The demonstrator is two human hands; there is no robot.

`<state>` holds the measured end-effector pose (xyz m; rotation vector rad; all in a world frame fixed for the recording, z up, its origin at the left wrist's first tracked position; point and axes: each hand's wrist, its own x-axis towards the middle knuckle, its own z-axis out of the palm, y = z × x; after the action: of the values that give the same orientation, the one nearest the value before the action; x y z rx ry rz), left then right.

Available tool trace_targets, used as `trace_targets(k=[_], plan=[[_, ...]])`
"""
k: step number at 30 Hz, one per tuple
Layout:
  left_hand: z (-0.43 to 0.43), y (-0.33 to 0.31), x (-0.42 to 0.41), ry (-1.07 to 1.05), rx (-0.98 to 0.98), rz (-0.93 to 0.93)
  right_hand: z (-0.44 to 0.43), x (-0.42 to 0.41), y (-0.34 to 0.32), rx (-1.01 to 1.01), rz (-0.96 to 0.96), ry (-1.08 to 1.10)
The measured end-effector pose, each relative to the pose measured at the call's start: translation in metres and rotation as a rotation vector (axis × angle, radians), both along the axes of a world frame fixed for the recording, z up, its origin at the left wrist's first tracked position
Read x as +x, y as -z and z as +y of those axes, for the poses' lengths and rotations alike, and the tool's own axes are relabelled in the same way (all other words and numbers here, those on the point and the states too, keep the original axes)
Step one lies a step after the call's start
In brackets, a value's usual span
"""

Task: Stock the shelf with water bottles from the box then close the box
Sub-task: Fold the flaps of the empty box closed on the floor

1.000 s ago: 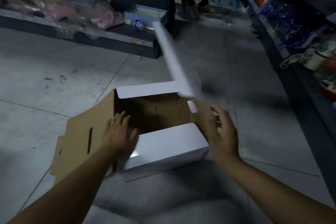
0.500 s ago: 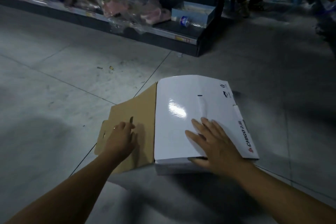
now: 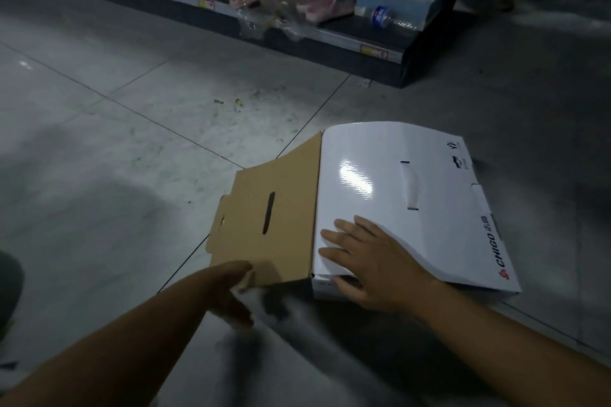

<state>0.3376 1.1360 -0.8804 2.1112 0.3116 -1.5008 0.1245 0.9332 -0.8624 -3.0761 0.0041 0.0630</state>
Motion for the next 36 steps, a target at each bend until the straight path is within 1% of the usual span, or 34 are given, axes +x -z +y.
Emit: trace_targets(k=[1, 2, 3, 4, 6, 9, 10, 11, 12, 13, 14, 16, 18, 21, 22, 24, 26, 28, 29, 30, 32, 34, 36], plan=[[-0.004, 0.001, 0.004, -0.23, -0.072, 0.051, 0.001, 0.002, 0.001, 0.011, -0.009, 0.014], [-0.006, 0.004, 0.007, -0.414, -0.113, 0.085, 0.002, 0.003, 0.003, 0.019, -0.016, 0.023], [-0.006, 0.005, 0.006, -0.576, -0.117, 0.123, 0.003, 0.005, 0.004, 0.026, -0.024, 0.029], [-0.006, 0.01, 0.008, -0.677, -0.132, 0.141, 0.002, 0.005, 0.006, 0.032, -0.034, 0.033], [-0.006, 0.012, 0.006, -0.787, -0.173, 0.127, 0.002, 0.004, 0.008, 0.039, -0.059, 0.038], [-0.008, 0.007, 0.006, -0.939, -0.374, 0.072, 0.001, 0.006, 0.013, 0.042, -0.104, 0.042], [-0.009, 0.007, 0.009, -1.027, -0.438, -0.047, 0.001, 0.008, 0.013, 0.058, -0.117, 0.047], [-0.01, 0.005, 0.012, -1.12, -0.471, -0.241, 0.0, 0.01, 0.014, 0.076, -0.134, 0.059], [-0.013, -0.001, 0.013, -1.178, -0.503, -0.44, -0.001, 0.012, 0.015, 0.09, -0.151, 0.076], [-0.016, -0.013, 0.012, -1.182, -0.561, -0.586, -0.002, 0.015, 0.015, 0.094, -0.163, 0.093], [-0.02, -0.023, 0.011, -1.162, -0.642, -0.666, -0.002, 0.017, 0.014, 0.098, -0.168, 0.108], [-0.027, -0.044, 0.01, -1.098, -0.769, -0.714, -0.003, 0.022, 0.013, 0.093, -0.191, 0.127], [-0.032, -0.062, 0.009, -0.998, -0.838, -0.78, -0.004, 0.025, 0.012, 0.095, -0.215, 0.143], [-0.045, -0.086, -0.001, -0.742, -0.873, -0.957, -0.01, 0.028, 0.011, 0.163, -0.247, 0.16], [-0.051, -0.094, -0.008, -0.65, -0.924, -1.005, -0.014, 0.028, 0.008, 0.204, -0.241, 0.164], [-0.062, -0.109, -0.025, -0.409, -1.071, -1.105, -0.024, 0.027, 0.004, 0.255, -0.261, 0.144], [-0.074, -0.118, -0.042, -0.093, -1.22, -1.205, -0.032, 0.02, -0.005, 0.222, -0.285, 0.14], [-0.09, -0.113, -0.058, 0.19, -1.316, -1.242, -0.039, 0.004, -0.014, 0.169, -0.305, 0.2], [-0.099, -0.109, -0.066, 0.313, -1.338, -1.239, -0.044, -0.006, -0.017, 0.197, -0.299, 0.244], [-0.109, -0.103, -0.075, 0.438, -1.339, -1.244, -0.049, -0.016, -0.02, 0.209, -0.307, 0.287], [-0.129, -0.088, -0.092, 0.716, -1.242, -1.29, -0.06, -0.038, -0.021, 0.243, -0.258, 0.386], [-0.146, -0.071, -0.109, 0.975, -1.081, -1.368, -0.073, -0.071, -0.014, 0.308, -0.214, 0.608], [-0.158, -0.054, -0.125, 1.149, -0.969, -1.415, -0.087, -0.106, -0.015, 0.389, -0.161, 0.902]])
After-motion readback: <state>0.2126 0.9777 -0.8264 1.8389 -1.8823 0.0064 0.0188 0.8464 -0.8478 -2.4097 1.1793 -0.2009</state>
